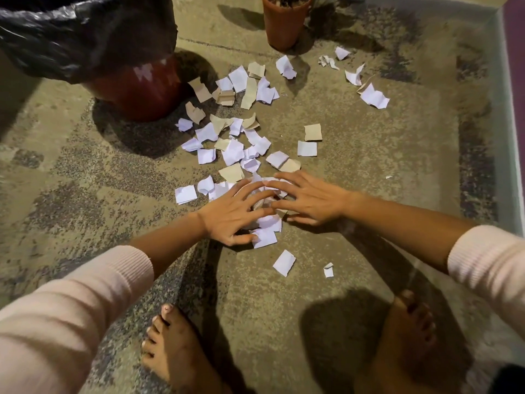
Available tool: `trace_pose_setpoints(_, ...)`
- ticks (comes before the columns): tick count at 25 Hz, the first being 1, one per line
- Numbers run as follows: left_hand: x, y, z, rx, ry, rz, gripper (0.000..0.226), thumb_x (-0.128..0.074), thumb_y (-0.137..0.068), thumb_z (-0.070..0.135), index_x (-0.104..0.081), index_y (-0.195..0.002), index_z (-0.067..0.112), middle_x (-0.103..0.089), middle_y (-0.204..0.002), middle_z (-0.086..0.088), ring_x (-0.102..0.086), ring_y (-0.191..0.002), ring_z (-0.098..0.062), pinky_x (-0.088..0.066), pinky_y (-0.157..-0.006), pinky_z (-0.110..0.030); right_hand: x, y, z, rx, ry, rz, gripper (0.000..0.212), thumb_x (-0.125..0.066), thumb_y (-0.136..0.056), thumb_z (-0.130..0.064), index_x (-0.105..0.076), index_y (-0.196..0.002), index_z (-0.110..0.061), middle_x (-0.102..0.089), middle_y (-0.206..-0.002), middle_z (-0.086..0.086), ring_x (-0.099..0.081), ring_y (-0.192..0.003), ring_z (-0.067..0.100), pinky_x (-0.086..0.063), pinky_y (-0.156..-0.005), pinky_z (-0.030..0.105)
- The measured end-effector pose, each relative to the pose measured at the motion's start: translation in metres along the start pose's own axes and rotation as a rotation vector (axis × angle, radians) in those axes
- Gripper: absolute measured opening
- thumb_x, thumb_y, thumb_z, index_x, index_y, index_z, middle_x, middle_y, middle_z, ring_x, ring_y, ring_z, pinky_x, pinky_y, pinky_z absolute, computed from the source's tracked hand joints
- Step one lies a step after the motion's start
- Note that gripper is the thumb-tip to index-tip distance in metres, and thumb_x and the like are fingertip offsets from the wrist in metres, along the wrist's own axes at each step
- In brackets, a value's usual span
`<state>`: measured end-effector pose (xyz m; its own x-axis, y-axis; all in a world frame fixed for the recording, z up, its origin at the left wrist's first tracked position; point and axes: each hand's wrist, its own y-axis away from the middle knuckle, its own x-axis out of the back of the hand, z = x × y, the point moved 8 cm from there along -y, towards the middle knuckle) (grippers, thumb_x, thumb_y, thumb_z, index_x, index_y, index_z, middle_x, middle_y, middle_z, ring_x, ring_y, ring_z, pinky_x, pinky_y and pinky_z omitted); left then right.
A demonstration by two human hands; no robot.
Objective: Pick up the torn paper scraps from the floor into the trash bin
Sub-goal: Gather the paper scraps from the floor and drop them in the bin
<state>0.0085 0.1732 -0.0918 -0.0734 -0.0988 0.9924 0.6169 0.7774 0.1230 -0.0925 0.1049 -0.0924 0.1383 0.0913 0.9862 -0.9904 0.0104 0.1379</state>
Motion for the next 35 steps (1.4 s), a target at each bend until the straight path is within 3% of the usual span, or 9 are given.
trace_pose_setpoints(5, -0.007, 0.005, 0.018, -0.121, 0.006, -0.006, 0.063, -0.037, -0.088, 0.070, -0.037, -0.145, 0.042, -0.026, -0.156, -0.020, -0.018, -0.143, -0.047, -0.014, -0.113, -0.065, -0.004, 0.011, -0.019, 0.083, -0.041, 0.032, 0.053, -0.040, -0.093, -0.055, -0.042, -0.138, -0.027, -0.028, -0.155, 0.019, -0.029, -0.140, 0.042, -0.029, -0.109, 0.059)
trace_pose_setpoints(8, -0.010, 0.012, 0.035, -0.213, -0.028, 0.038, 0.061, -0.037, -0.088, 0.069, -0.029, -0.146, 0.050, -0.018, -0.159, -0.017, -0.008, -0.145, -0.049, -0.009, -0.112, -0.068, -0.008, 0.020, -0.024, 0.136, -0.059, 0.055, 0.047, -0.041, -0.094, -0.053, -0.044, -0.134, -0.028, -0.024, -0.158, 0.015, -0.027, -0.142, 0.041, -0.029, -0.108, 0.058)
trace_pose_setpoints(14, -0.008, 0.005, 0.049, -0.166, -0.023, 0.050, 0.067, -0.037, -0.088, 0.069, -0.022, -0.149, 0.047, -0.006, -0.159, -0.026, 0.005, -0.143, -0.055, -0.002, -0.113, -0.067, -0.013, 0.027, -0.011, 0.124, -0.030, 0.095, 0.051, -0.049, -0.091, -0.043, -0.037, -0.139, -0.030, -0.022, -0.157, 0.013, -0.031, -0.137, 0.041, -0.034, -0.105, 0.055)
trace_pose_setpoints(17, -0.011, 0.000, 0.057, -0.183, -0.028, 0.012, 0.067, -0.033, -0.091, 0.066, -0.016, -0.151, 0.043, -0.003, -0.158, -0.029, 0.007, -0.145, -0.051, -0.002, -0.113, -0.068, -0.022, 0.029, 0.004, 0.046, 0.030, 0.020, 0.049, -0.040, -0.094, -0.044, -0.036, -0.142, -0.032, -0.023, -0.158, 0.017, -0.034, -0.138, 0.041, -0.038, -0.103, 0.055)
trace_pose_setpoints(20, -0.018, 0.002, 0.079, -0.372, -0.018, 0.013, 0.062, -0.035, -0.096, 0.055, -0.019, -0.153, 0.037, -0.007, -0.162, -0.016, 0.001, -0.148, -0.043, -0.008, -0.114, -0.065, -0.024, 0.032, 0.022, -0.093, 0.026, -0.008, 0.045, -0.039, -0.094, -0.042, -0.039, -0.137, -0.029, -0.026, -0.156, 0.021, -0.039, -0.135, 0.040, -0.043, -0.096, 0.050)
trace_pose_setpoints(24, -0.032, 0.003, 0.104, -0.600, 0.024, -0.021, 0.054, -0.036, -0.100, 0.045, -0.028, -0.152, 0.030, -0.013, -0.162, -0.005, -0.003, -0.151, -0.027, -0.014, -0.116, -0.057, -0.033, 0.024, 0.018, 0.006, 0.078, -0.063, 0.041, -0.038, -0.098, -0.038, -0.038, -0.139, -0.035, -0.025, -0.157, 0.015, -0.033, -0.138, 0.039, -0.040, -0.093, 0.047)
trace_pose_setpoints(27, -0.042, -0.006, 0.095, -0.532, -0.006, -0.041, 0.055, -0.032, -0.102, 0.046, -0.025, -0.153, 0.026, -0.013, -0.162, -0.004, -0.005, -0.151, -0.025, -0.013, -0.118, -0.056, -0.033, 0.015, 0.033, -0.095, 0.093, -0.078, 0.043, -0.044, -0.098, -0.036, -0.037, -0.140, -0.035, -0.023, -0.158, 0.014, -0.032, -0.140, 0.038, -0.041, -0.094, 0.047)
trace_pose_setpoints(32, -0.030, -0.029, 0.062, -0.161, 0.038, -0.034, 0.062, -0.028, -0.102, 0.046, -0.017, -0.155, 0.014, -0.009, -0.163, -0.008, -0.004, -0.151, -0.026, -0.014, -0.118, -0.055, -0.023, 0.002, 0.060, -0.274, 0.117, -0.090, 0.044, -0.048, -0.097, -0.032, -0.038, -0.140, -0.028, -0.022, -0.159, 0.013, -0.030, -0.142, 0.036, -0.042, -0.095, 0.048)
trace_pose_setpoints(35, -0.020, -0.042, 0.096, -0.324, 0.052, 0.016, 0.063, -0.027, -0.100, 0.049, -0.014, -0.155, 0.020, -0.004, -0.163, -0.007, 0.004, -0.151, -0.027, -0.006, -0.119, -0.054, -0.017, 0.000, 0.067, -0.346, 0.089, -0.061, 0.043, -0.050, -0.097, -0.029, -0.041, -0.138, -0.023, -0.026, -0.157, 0.014, -0.032, -0.141, 0.036, -0.045, -0.092, 0.046)
